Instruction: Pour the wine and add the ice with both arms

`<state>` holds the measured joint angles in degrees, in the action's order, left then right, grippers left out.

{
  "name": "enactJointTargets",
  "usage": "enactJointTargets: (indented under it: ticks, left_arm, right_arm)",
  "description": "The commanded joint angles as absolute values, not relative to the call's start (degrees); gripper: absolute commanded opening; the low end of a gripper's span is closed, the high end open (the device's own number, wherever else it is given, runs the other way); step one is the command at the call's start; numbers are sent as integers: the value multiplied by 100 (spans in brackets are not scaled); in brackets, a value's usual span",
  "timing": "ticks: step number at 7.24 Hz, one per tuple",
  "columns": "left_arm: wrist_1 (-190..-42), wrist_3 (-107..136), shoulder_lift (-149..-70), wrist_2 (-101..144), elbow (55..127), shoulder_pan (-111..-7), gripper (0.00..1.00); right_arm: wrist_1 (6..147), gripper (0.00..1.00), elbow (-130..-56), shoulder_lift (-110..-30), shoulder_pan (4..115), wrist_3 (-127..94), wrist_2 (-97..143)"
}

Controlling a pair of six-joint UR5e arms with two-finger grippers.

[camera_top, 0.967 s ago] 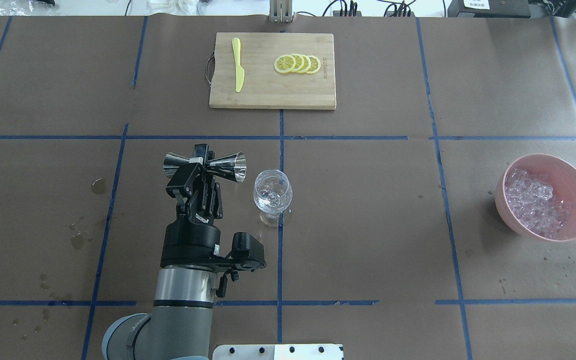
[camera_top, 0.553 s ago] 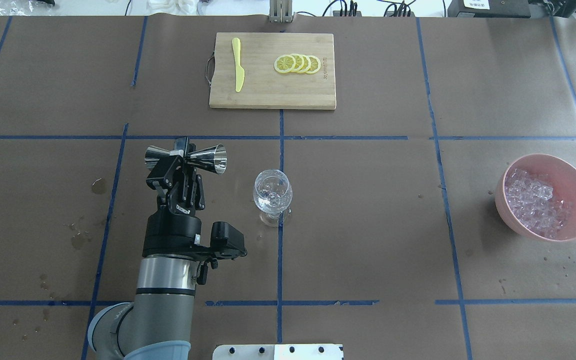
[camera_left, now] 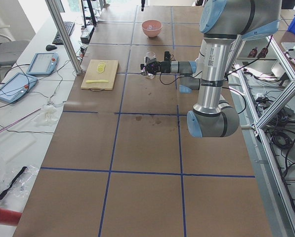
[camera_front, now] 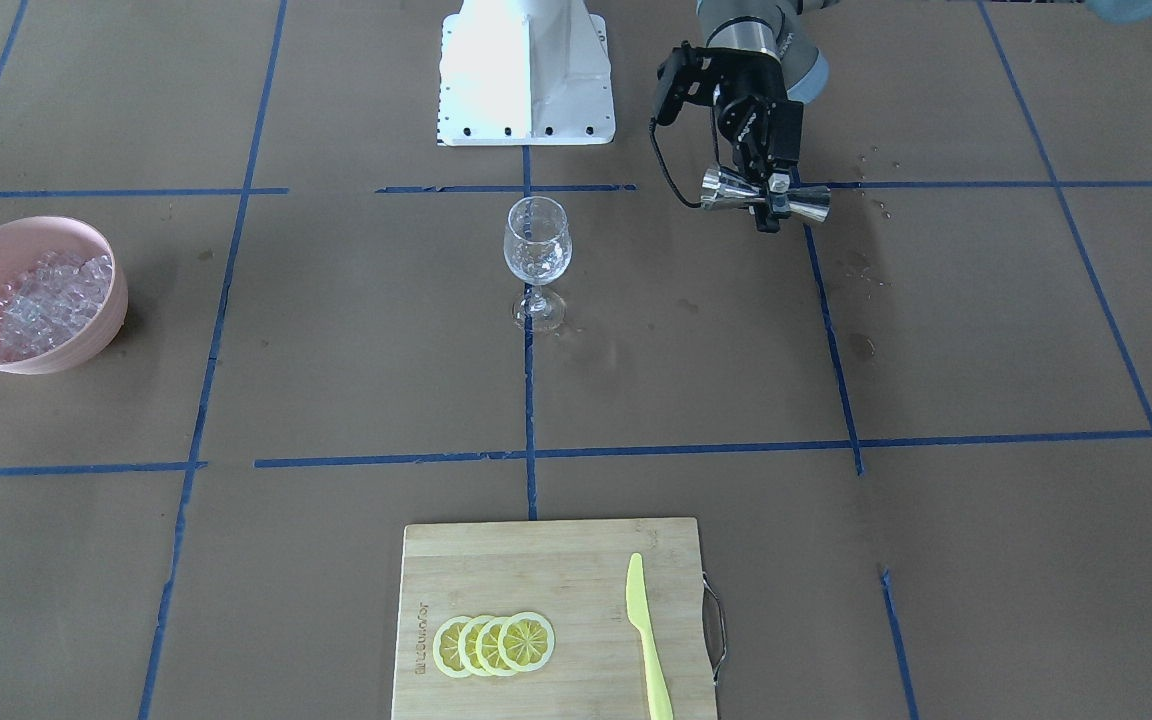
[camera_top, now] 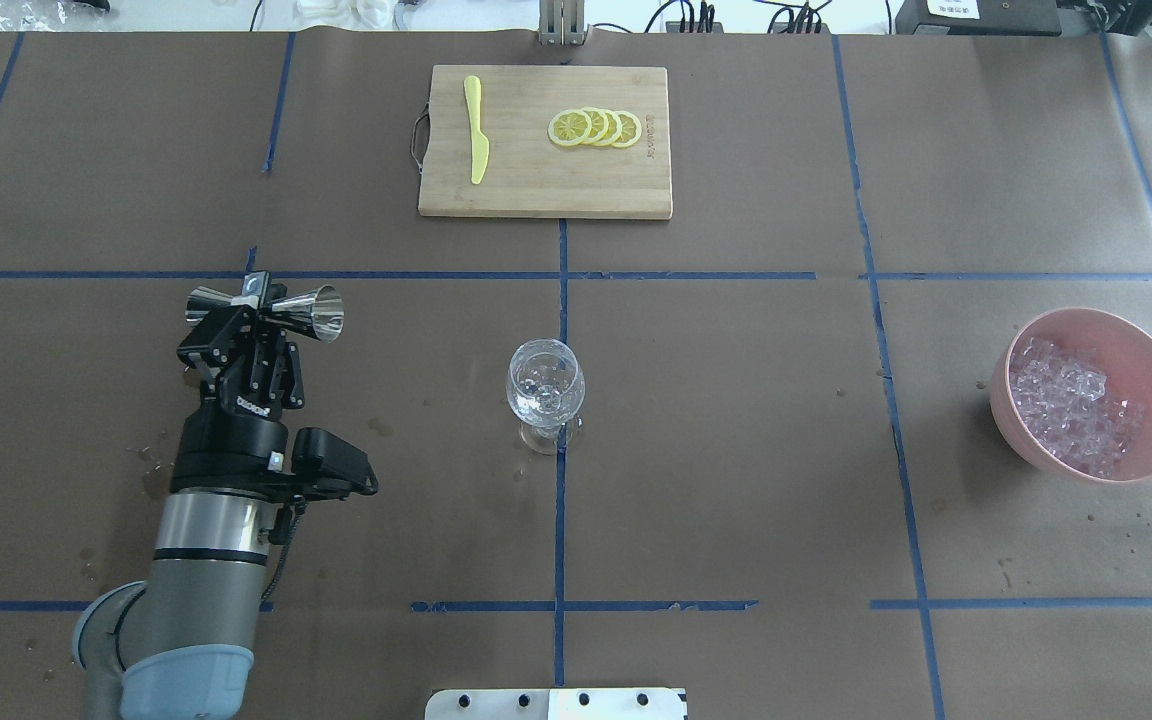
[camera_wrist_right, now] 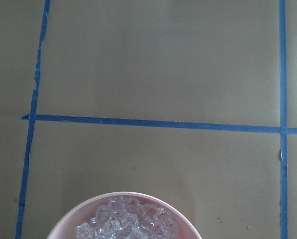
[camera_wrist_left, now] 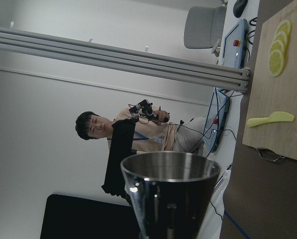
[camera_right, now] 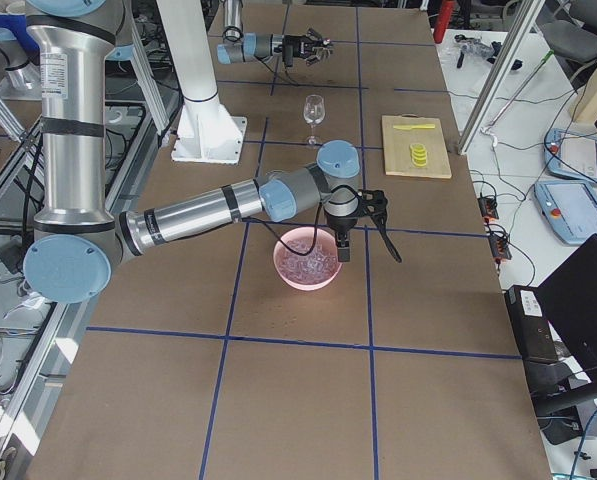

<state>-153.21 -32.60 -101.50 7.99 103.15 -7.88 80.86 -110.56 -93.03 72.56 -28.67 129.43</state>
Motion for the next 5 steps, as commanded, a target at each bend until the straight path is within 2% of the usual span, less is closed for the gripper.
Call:
enactJointTargets:
  ticks: [1, 3, 5]
  left_arm:
    - [-16334, -3731, -9468, 870, 10318, -905, 0]
    - [-17398, -4270, -9037, 879, 10275, -905, 0]
    - [-17813, -4289, -8659, 1002, 10274, -914, 0]
  right_arm:
    - [6985, 100, -10917, -9674, 6552, -3811, 12414]
    - [5928, 100, -10487, -9790, 6040, -4760, 12261]
    - [5748, 99, -10354, -9914, 5898, -4894, 12243]
